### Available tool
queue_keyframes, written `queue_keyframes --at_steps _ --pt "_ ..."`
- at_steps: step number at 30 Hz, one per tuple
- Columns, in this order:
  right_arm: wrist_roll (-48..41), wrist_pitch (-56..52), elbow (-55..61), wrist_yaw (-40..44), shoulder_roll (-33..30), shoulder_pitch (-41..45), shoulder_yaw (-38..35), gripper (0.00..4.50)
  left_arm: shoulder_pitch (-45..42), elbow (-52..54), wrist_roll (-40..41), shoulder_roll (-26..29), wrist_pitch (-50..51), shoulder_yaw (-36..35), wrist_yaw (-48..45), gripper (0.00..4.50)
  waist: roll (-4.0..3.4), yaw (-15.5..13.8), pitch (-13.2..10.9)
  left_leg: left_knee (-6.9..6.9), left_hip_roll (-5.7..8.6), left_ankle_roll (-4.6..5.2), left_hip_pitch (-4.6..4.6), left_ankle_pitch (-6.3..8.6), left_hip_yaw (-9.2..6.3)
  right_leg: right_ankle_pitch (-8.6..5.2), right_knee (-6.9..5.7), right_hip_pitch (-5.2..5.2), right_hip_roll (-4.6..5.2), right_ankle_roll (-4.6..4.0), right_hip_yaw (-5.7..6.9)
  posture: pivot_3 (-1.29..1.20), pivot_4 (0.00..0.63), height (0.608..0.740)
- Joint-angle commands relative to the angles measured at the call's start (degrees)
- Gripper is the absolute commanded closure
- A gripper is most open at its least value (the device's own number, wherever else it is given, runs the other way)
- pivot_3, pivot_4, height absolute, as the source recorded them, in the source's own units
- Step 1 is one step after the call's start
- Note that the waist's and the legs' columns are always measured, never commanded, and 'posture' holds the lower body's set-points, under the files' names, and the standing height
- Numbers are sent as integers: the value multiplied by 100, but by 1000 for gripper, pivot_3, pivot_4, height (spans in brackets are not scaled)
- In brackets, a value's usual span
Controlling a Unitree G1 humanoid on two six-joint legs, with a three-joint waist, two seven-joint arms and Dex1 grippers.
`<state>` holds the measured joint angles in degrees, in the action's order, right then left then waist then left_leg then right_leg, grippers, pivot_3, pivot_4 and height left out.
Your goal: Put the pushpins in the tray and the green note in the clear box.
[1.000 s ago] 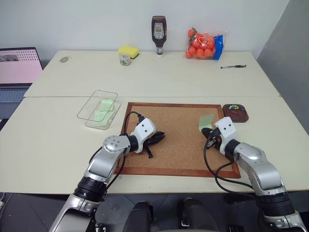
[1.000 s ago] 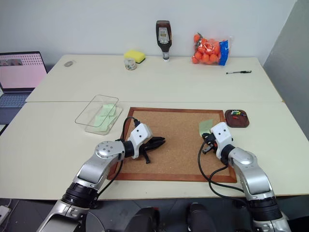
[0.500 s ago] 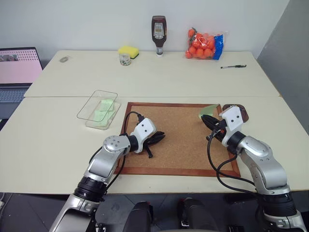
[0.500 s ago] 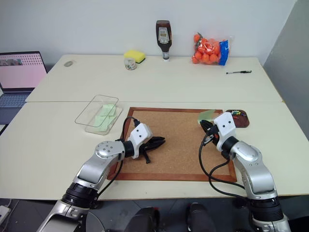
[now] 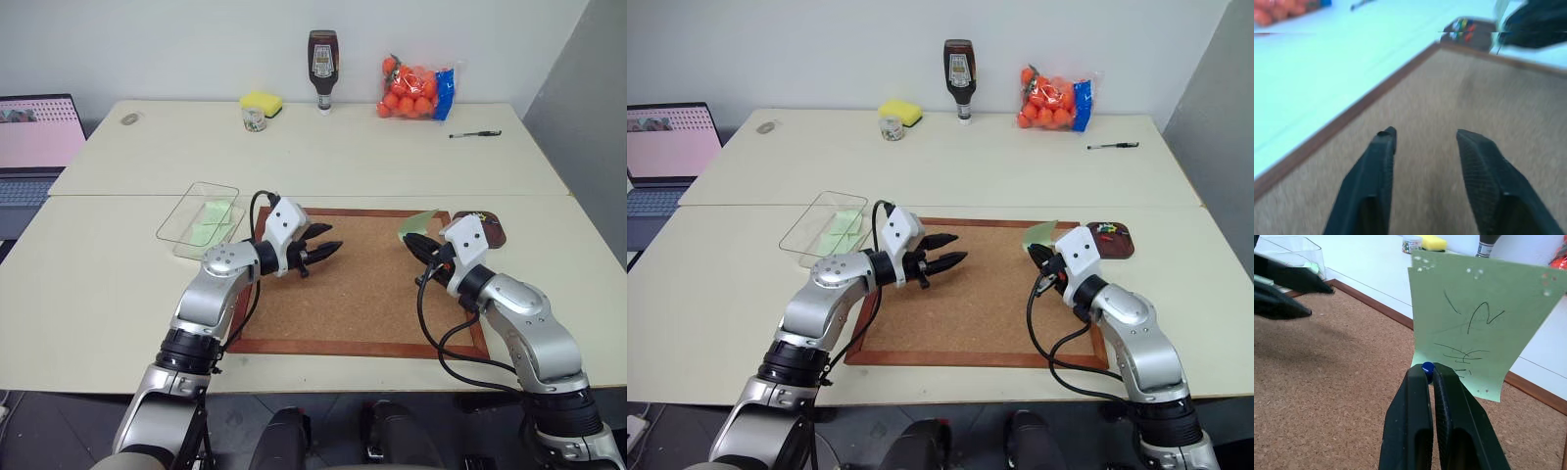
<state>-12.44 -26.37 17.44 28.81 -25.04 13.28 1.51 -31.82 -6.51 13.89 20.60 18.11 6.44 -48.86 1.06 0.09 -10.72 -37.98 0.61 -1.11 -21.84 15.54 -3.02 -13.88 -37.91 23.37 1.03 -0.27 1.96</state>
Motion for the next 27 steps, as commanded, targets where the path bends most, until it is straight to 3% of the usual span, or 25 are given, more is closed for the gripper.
queue_keyframes --at_steps 1,6,21,27 --pt "-18 -182 210 18 -63 156 12 4500 -243 161 435 -117 63 -163 -230 1535 0 0 0 0 0 0 0 0 0 0 0 0 0 0 0 0 150 740" --pt "-40 -392 362 34 -67 242 131 4500 -403 183 491 -196 45 97 -537 612 0 9 0 2 -1 0 2 0 -2 0 -1 0 -2 0 1 0 150 740" --pt "-50 -767 615 68 -78 384 328 4500 -1121 -950 182 -1029 -534 357 -508 612 1 7 -1 1 3 0 -1 0 -2 0 0 0 0 0 2 0 150 740" --pt "-60 -785 656 55 -31 432 347 4500 -1457 -1806 -172 -1294 -1053 358 -250 1607 2 0 -1 -2 7 0 -3 0 1 0 -2 0 0 0 5 0 150 740"
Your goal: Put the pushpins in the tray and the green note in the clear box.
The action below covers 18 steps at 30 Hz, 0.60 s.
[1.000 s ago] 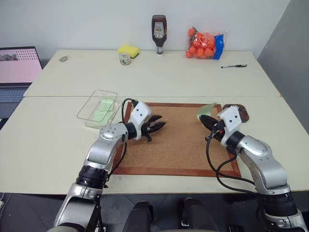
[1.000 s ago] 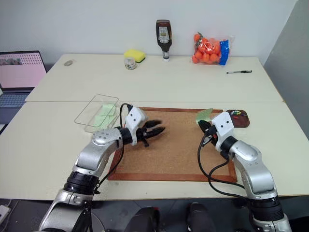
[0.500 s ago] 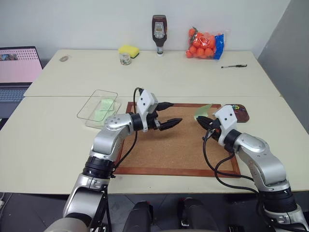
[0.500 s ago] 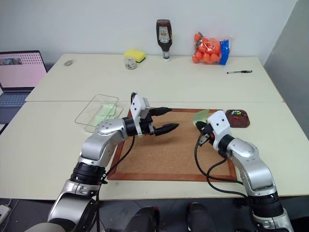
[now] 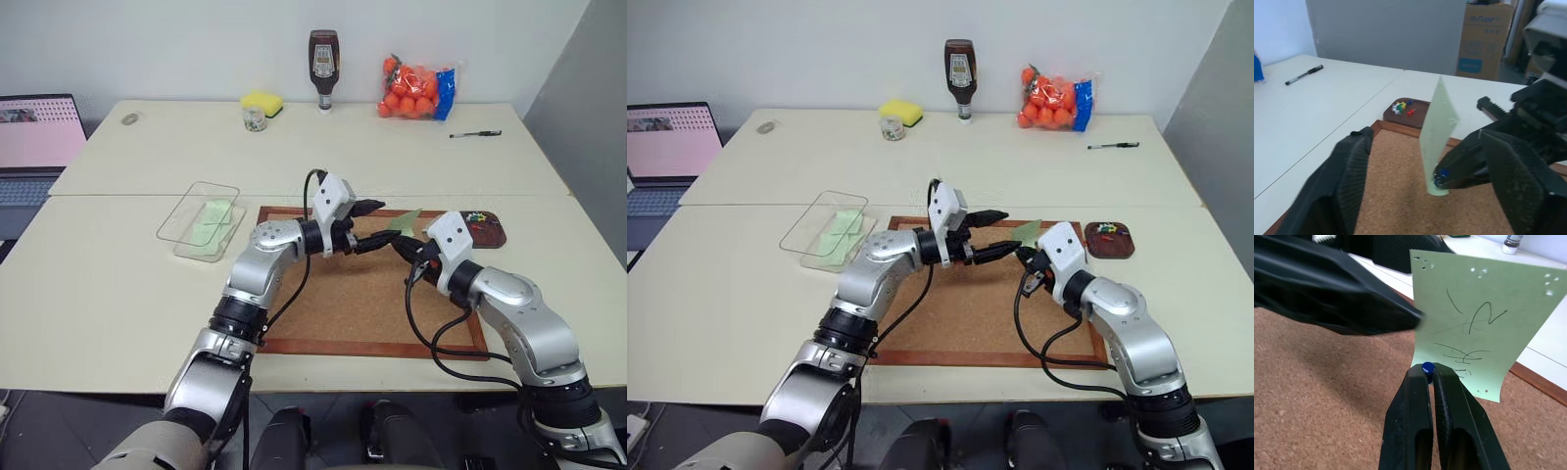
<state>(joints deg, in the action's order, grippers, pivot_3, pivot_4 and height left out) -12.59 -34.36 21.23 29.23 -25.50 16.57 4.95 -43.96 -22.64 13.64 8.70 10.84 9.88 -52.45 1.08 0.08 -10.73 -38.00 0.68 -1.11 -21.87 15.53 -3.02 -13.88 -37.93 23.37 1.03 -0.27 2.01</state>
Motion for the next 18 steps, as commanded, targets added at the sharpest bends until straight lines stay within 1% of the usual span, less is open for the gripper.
queue_keyframes --at_steps 1,2,4,8,13,14,18 --pt "-45 16 277 11 22 107 5 4500 -275 -276 -169 -138 -381 9 107 1813 0 2 0 0 0 0 0 0 0 0 1 0 0 0 -1 0 150 740" --pt "-45 18 274 9 27 111 8 4500 -302 -340 -180 -171 -425 1 98 2099 0 4 0 1 0 0 0 0 0 0 2 0 0 0 -2 0 150 740" --pt "-48 14 286 -4 38 113 13 4500 -331 -406 -191 -230 -476 2 73 2416 0 6 0 2 0 0 -1 0 1 0 3 0 0 0 -2 0 150 740" --pt "-52 7 303 -26 59 120 16 4500 -331 -471 -216 -280 -513 15 32 3189 1 6 -1 2 -1 0 -1 0 -2 0 4 0 0 0 -2 0 150 740" --pt "-32 37 313 -54 69 137 2 4500 -288 -465 -280 -244 -400 73 -43 4297 1 6 -1 1 -1 0 0 0 -2 0 1 0 0 0 -1 0 150 740" --pt "-21 60 310 -59 66 142 4 4500 -283 -482 -321 -229 -382 93 -39 4440 1 6 -1 1 -1 0 0 0 -2 0 1 0 0 0 -1 0 150 740" --pt "74 192 307 -47 19 165 47 4500 -288 -569 -432 -194 -209 119 68 4440 1 7 -1 2 -1 0 0 0 -2 0 1 0 0 0 -1 0 150 740"
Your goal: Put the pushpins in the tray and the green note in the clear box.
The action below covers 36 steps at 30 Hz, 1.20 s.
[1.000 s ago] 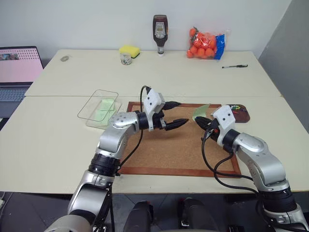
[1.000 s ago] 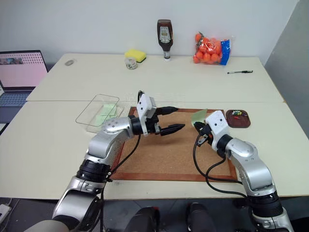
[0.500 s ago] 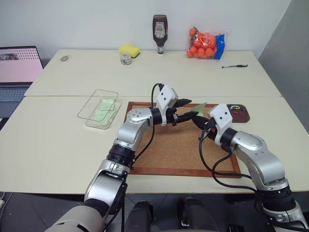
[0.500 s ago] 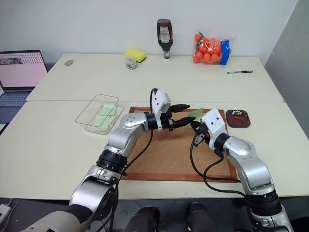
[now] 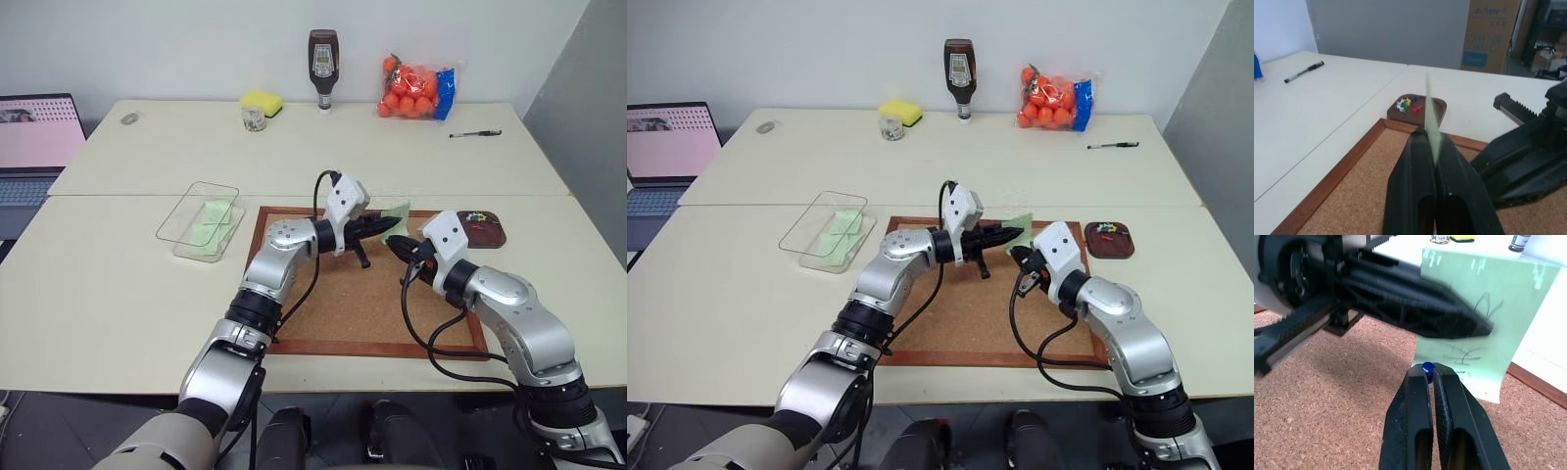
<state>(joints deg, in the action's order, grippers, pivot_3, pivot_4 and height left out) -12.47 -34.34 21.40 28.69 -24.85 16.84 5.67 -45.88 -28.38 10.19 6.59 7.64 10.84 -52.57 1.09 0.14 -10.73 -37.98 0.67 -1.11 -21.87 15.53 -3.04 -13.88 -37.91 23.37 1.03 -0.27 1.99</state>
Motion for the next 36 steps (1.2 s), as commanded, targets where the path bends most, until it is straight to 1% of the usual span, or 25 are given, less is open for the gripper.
queue_keyframes --at_steps 1,5,11,16,20,25,27,30,36 --pt "94 241 290 8 -54 144 -10 4500 -97 -4 -93 17 182 18 98 4440 0 1 0 0 0 0 1 0 0 0 0 0 0 0 -1 0 150 740" --pt "149 424 326 -30 -1 151 3 4500 -93 24 -91 6 329 -13 145 4440 0 0 0 0 0 0 0 0 0 0 0 0 0 0 1 0 150 740" --pt "180 749 482 -147 140 79 -159 4500 -11 56 -249 57 221 17 277 4440 0 1 0 0 0 0 0 0 -2 0 0 0 0 0 0 0 150 740" --pt "91 721 742 -242 176 -37 -355 4500 36 -26 -414 81 88 4 500 4440 0 -1 0 0 0 0 0 0 -3 0 -1 0 1 0 -1 0 150 740" --pt "1 592 938 -303 150 -158 -600 4500 71 -41 -460 68 47 -42 647 4440 0 -7 0 0 0 0 0 0 -3 0 -1 0 2 0 -1 0 150 740" --pt "-96 313 917 -533 77 -312 -1110 4500 144 152 -366 32 167 -175 835 4440 0 -3 0 0 0 0 1 0 -4 0 -2 0 2 0 -2 0 150 740" --pt "31 220 687 -686 -18 -352 -1302 4500 160 331 -277 39 294 -252 893 4440 0 -8 0 -1 0 0 2 0 -2 0 -4 0 2 0 -2 0 150 740" --pt "283 301 -110 -985 -182 -329 -1694 4500 216 777 -104 94 640 -454 1042 4440 0 -9 0 -3 0 0 1 0 -2 0 -5 0 2 0 -3 0 150 740" --pt "472 720 -1633 -1156 -328 150 -1861 4500 474 1388 -84 234 996 -457 1135 4440 -2 31 1 2 -4 -1 11 0 15 1 -9 0 0 -1 -18 0 150 740"
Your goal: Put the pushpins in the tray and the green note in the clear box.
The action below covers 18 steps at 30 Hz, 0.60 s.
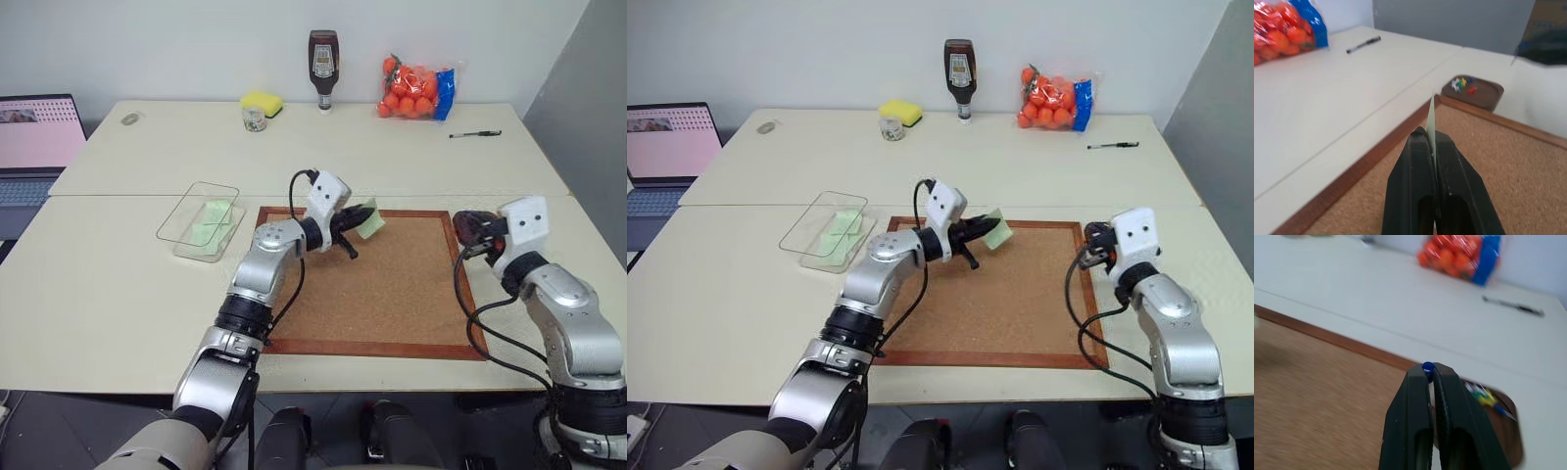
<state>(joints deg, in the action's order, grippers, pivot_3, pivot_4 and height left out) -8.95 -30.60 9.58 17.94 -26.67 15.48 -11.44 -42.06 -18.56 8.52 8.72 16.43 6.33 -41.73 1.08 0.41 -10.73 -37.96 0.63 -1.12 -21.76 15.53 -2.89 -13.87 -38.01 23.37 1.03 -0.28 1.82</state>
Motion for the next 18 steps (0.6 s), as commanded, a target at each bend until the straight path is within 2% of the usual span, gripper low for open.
queue_keyframes --at_steps 1,8,13,14,15,18 --pt "164 433 -734 -89 -184 383 -151 4500 135 491 84 40 165 5 63 4440 -3 -4 1 0 1 0 1 0 1 0 -2 0 0 0 -3 0 150 740" --pt "286 1221 -2723 41 -366 1144 -81 4500 241 825 120 117 403 -6 157 4440 -3 -18 1 -3 2 1 -2 0 13 1 -1 0 -1 -1 -1 0 150 740" --pt "370 1628 -3479 137 -335 1500 20 4500 191 838 134 146 452 -31 184 4440 -3 -12 1 -1 3 1 -4 0 21 1 2 0 1 -2 -6 0 150 740" --pt "365 1657 -3542 135 -321 1542 28 3960 177 839 135 150 453 -35 189 4500 -3 -11 1 -1 2 1 -2 0 20 1 1 0 1 -2 -10 0 150 740" --pt "362 1682 -3584 132 -309 1578 41 3850 157 825 135 152 444 -38 193 4500 -3 -11 1 -1 2 1 -3 0 20 2 1 0 1 -2 -11 0 150 740" --pt "340 1766 -3589 172 -287 1608 71 3093 122 800 140 155 435 -45 202 4500 -3 -12 1 -2 2 0 -2 0 19 2 0 0 1 -2 -13 0 150 740"
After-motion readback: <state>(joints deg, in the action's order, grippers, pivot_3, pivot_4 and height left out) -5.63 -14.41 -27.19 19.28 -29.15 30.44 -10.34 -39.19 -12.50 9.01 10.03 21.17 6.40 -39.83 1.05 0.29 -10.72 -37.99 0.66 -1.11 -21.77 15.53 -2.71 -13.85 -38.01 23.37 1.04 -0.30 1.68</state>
